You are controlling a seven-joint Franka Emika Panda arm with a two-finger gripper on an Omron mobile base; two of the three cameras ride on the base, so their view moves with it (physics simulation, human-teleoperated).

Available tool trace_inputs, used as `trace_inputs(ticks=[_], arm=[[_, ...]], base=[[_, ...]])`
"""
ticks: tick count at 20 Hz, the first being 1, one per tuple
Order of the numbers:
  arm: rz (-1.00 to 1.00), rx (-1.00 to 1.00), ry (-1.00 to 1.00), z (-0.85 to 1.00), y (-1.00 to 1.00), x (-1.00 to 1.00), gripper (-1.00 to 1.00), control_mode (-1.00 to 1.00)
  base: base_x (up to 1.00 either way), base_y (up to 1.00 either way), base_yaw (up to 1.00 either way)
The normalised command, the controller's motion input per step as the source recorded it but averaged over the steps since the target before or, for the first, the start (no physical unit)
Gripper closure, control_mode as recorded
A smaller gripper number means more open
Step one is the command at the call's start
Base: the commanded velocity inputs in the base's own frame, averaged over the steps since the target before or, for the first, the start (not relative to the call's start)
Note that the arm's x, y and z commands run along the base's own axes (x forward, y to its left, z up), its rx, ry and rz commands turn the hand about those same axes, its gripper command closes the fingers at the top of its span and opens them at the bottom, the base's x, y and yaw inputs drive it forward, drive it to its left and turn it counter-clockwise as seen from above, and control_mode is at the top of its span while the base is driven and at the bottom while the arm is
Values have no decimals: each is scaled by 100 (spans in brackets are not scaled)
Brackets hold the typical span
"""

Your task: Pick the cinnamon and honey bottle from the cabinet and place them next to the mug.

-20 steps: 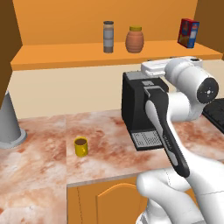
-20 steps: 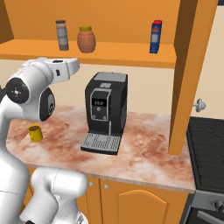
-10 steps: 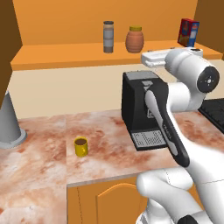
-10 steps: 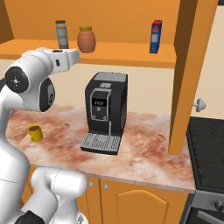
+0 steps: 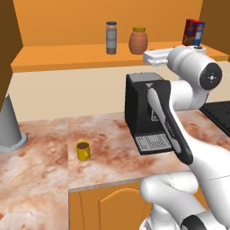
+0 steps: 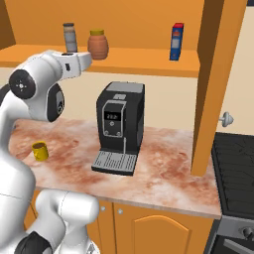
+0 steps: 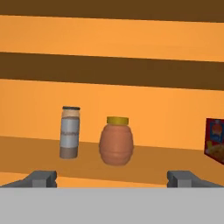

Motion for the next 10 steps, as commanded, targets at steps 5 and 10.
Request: trace_inputs(ticks=[5, 10], arm=[[0, 0, 0, 0, 0, 12, -100, -100], [0, 0, 1, 0, -1, 30, -100, -100]], base=[[0, 0, 0], [0, 0, 0]])
